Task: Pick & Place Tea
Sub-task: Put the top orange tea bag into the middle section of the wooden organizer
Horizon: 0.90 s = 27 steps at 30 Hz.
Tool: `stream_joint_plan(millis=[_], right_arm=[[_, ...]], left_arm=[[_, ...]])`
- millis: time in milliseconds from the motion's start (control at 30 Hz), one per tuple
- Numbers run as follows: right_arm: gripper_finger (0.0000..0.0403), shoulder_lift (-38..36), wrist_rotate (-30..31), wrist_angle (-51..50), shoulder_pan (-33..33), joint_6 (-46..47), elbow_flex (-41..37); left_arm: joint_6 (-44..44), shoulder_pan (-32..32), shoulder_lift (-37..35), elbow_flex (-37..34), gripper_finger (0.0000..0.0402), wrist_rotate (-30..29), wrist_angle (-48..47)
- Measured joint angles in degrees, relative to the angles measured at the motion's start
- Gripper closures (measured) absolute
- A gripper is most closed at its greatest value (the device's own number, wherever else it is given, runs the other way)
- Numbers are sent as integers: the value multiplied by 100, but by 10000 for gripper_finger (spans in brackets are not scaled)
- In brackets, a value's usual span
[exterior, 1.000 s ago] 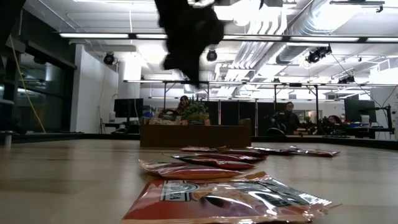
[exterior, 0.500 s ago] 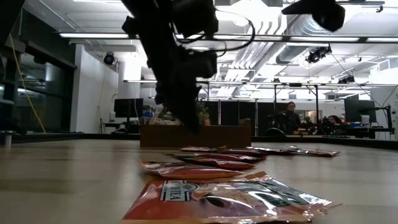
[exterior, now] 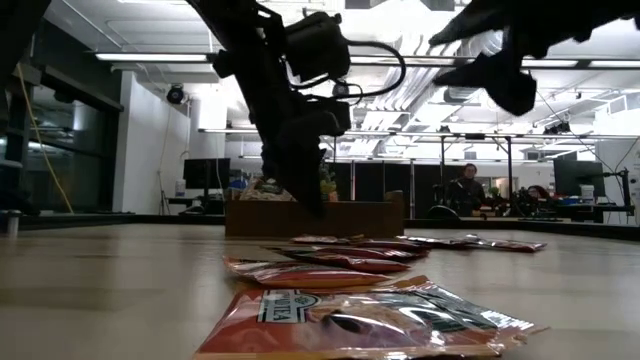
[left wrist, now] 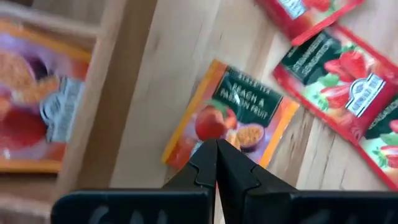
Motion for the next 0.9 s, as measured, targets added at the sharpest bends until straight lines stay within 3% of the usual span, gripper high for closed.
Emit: stream_joint_plan(millis=[200, 467, 667, 900], right_arm=[[183, 581, -218, 243, -446, 12, 0], [183, 1346, -400, 364, -929, 450, 2], [183, 2087, -1030, 864, -1200, 531, 5], [183, 2934, -1796, 1294, -1574, 2045, 12]], left_arm=[[374, -31, -2, -63, 402, 269, 120], [379, 88, -29, -723, 402, 378, 715], [384, 87, -29, -939, 401, 612, 1233], [362, 85, -28, -1157, 401, 615, 1505]])
